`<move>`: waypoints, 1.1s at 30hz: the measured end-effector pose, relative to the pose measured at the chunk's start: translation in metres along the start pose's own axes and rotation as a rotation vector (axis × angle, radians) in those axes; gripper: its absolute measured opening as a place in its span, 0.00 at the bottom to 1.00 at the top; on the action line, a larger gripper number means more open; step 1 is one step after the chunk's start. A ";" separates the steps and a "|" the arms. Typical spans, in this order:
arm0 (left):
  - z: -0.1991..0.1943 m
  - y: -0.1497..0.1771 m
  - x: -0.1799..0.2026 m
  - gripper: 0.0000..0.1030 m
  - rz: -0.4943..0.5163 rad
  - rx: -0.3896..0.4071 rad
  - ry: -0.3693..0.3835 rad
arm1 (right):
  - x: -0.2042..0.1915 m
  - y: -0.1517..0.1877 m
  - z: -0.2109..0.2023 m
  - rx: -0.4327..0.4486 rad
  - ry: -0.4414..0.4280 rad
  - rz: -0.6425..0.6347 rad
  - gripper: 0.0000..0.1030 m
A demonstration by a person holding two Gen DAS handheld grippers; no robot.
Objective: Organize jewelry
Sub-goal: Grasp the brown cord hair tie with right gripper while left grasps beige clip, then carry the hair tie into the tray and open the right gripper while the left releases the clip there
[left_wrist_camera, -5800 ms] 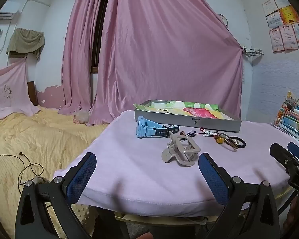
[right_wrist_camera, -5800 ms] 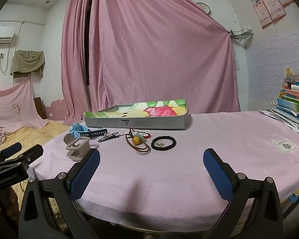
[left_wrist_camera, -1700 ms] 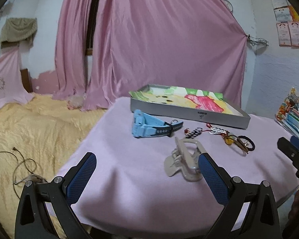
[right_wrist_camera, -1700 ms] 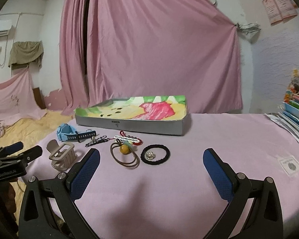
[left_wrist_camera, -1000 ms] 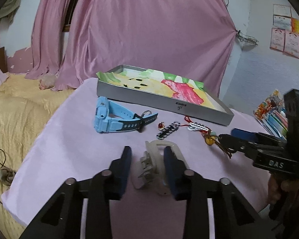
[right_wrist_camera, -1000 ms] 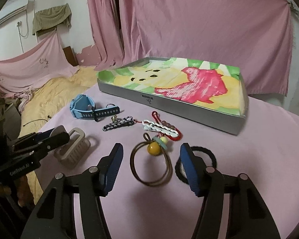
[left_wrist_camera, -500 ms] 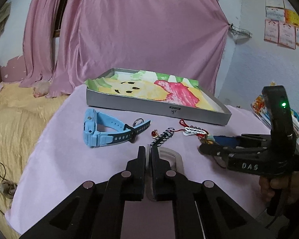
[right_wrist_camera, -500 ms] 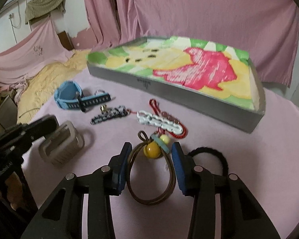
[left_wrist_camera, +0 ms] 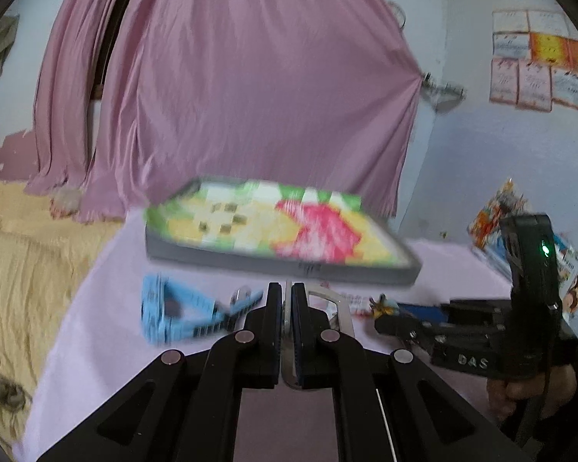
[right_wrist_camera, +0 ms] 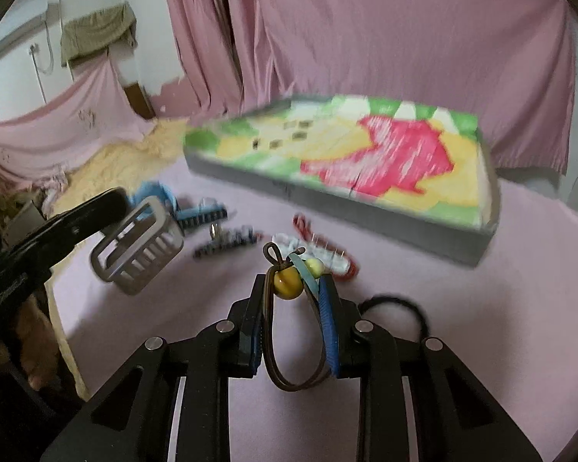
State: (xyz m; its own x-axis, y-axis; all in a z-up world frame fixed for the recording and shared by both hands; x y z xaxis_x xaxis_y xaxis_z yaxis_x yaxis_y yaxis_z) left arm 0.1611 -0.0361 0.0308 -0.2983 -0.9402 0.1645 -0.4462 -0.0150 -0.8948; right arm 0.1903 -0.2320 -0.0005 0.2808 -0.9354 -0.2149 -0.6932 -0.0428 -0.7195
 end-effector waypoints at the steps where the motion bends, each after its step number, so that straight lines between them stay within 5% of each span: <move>1: 0.003 -0.007 0.000 0.05 0.001 0.013 -0.002 | 0.002 -0.006 -0.005 0.025 -0.003 0.007 0.22; 9: 0.046 -0.053 -0.012 0.05 -0.039 0.067 -0.051 | 0.026 -0.056 -0.015 0.164 0.000 0.093 0.22; 20: 0.128 -0.066 -0.037 0.05 -0.153 -0.103 -0.063 | 0.054 -0.082 0.060 0.046 0.027 0.165 0.22; 33: 0.151 -0.052 -0.042 0.05 -0.186 -0.223 -0.041 | 0.059 -0.073 0.091 -0.027 0.066 0.176 0.23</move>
State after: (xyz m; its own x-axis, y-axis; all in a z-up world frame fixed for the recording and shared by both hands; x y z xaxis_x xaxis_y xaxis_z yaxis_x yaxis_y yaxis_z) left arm 0.3239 -0.0467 0.0078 -0.1618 -0.9412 0.2966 -0.6659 -0.1177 -0.7367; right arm 0.3177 -0.2520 -0.0212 0.1101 -0.9502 -0.2916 -0.7453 0.1152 -0.6567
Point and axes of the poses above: each gripper's, at about its wrist camera, not at the fingertips, and z roughly the way its jaws point, x to its right, y to its underside, the point moved 3 cm from there along z, roughly the way its jaws point, and after that the axes turned 3 degrees about z, right-handed, at the moved point
